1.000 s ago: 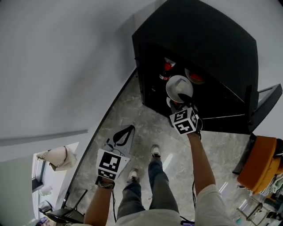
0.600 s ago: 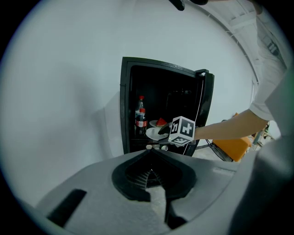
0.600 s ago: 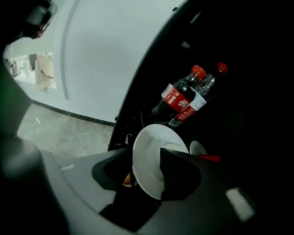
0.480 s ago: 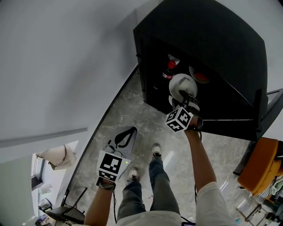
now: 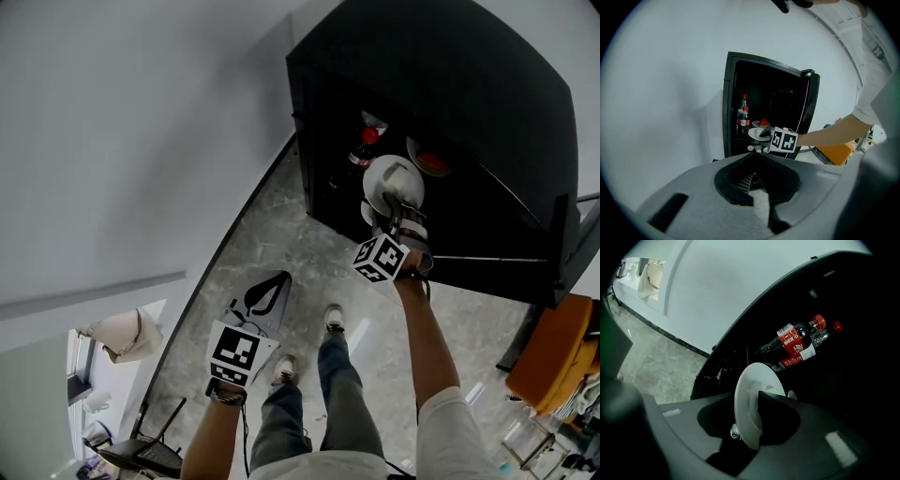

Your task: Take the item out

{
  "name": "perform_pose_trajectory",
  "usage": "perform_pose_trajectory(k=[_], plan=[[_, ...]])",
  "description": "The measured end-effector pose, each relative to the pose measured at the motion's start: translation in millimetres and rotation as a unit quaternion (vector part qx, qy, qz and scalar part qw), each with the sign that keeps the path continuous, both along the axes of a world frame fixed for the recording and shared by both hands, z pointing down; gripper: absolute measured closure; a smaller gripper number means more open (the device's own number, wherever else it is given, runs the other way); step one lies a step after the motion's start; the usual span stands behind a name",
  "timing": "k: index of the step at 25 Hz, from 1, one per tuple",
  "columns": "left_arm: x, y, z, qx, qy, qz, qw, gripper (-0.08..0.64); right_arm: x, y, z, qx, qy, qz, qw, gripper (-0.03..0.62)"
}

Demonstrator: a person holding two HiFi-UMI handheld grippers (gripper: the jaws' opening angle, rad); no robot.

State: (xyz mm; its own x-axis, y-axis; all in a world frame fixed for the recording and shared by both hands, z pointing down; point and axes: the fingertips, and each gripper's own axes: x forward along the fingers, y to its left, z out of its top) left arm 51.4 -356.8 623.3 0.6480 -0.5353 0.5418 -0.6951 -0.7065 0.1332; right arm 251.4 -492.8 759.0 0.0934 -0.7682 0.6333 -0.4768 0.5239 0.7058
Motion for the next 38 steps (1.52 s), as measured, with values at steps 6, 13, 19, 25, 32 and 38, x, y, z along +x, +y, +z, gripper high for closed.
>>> perform_pose_trajectory(k=[6,13,19,25,32,38], plan=[[-1,3,3,-0.003,-0.002,0.004,1.0,0.555,3,6,-3,0.044,0.071,-0.023,0.996,0.516],[-5,14,6,-0.008,-0.001,0.009,0.9999,0.555,2,15,-10,0.089,0.104,-0.043,0.99,0.558],[-13,25,-1,-0.002,-0.006,0.01,0.9999,0.555,1,22,-21,0.103,0.112,-0.033,0.988,0.566],[-23,31,-16,0.012,-0.009,0.011,0.9998,0.555,-2,30,-35,0.106,0.114,-0.031,0.987,0.566],[-31,36,-49,0.04,-0.007,0.013,0.9991,0.555,-15,44,-68,0.118,0.101,-0.026,0.988,0.566],[-29,43,-91,0.075,0.005,0.027,0.9968,0.555,-26,64,-116,0.121,0.128,-0.043,0.983,0.566]])
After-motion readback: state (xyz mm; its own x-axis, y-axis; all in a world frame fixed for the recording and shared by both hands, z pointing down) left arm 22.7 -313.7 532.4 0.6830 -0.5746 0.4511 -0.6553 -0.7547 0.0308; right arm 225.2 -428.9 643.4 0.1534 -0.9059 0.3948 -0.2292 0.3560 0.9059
